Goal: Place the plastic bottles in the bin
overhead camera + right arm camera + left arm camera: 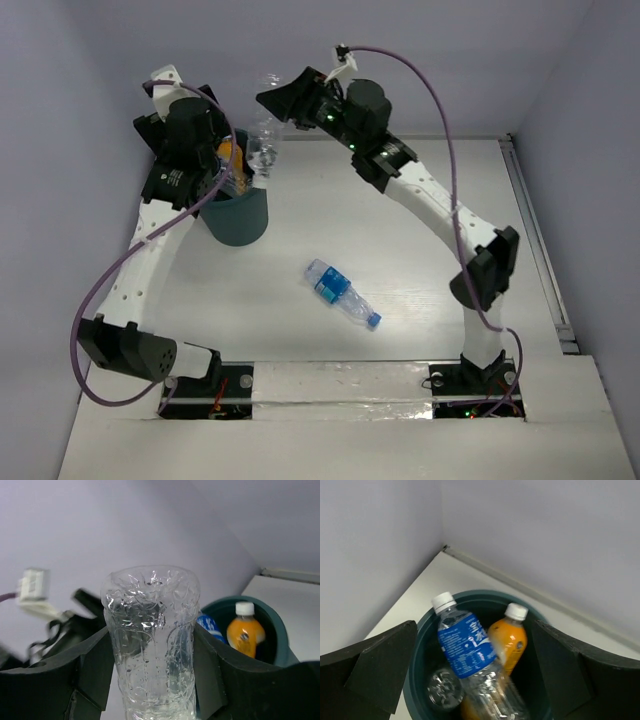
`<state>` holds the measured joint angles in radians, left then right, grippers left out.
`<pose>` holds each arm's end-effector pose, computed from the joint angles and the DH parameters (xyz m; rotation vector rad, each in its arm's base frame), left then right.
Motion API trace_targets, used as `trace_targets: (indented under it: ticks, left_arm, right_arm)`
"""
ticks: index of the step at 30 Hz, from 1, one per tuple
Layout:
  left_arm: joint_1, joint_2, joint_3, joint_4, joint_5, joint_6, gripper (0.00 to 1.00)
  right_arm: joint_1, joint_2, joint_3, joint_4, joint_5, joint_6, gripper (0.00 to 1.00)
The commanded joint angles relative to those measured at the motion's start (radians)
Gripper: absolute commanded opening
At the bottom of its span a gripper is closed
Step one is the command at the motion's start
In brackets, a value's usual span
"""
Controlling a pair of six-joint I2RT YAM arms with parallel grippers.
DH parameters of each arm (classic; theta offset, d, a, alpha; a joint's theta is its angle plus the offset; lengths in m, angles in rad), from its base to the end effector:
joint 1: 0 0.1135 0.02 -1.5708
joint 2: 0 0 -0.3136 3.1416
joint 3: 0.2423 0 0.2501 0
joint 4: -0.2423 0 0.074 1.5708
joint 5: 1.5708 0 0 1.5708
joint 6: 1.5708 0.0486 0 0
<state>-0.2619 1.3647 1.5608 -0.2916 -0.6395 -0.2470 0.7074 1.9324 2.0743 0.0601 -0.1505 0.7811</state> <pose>0.2922 -0.0483 0.5159 -0.4635 1.5829 0.1448 0.3619 0.3190 0.5250 -0.0833 1.5051 1.3294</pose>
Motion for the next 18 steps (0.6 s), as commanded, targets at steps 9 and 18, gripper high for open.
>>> trace_targets:
  ticks: [9, 18]
  left_arm:
    - [0.032, -0.133, 0.032, -0.124, 0.202, -0.224, 0.99]
    - [0.032, -0.23, -0.198, -0.129, 0.268, -0.262, 0.96]
  right_arm:
    - [0.093, 0.339, 0.491, -0.051, 0.45, -0.103, 0.61]
    - [0.156, 0.398, 0.371, -0.128, 0.604, -0.354, 0.62]
